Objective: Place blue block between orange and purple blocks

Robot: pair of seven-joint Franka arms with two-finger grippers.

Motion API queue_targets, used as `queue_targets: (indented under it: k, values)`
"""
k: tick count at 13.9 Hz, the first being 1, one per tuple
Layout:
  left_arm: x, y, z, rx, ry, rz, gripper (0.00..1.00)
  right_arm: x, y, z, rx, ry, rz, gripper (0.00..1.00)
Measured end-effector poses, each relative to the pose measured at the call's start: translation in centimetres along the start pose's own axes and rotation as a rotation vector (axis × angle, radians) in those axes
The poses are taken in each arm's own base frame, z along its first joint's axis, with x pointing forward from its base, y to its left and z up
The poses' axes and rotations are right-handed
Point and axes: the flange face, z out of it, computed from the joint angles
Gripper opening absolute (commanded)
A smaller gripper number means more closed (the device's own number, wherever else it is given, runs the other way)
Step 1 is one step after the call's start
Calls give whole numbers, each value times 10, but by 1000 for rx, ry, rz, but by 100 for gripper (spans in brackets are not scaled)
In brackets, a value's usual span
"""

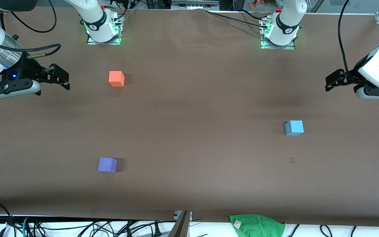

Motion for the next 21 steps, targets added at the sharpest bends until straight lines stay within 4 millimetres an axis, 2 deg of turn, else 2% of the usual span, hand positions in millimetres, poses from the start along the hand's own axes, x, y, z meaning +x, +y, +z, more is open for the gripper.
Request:
queue_targets:
  k: [21]
  values:
    - [0, 2, -5, 2, -15, 4, 100, 0, 0, 0, 0, 1, 0, 100]
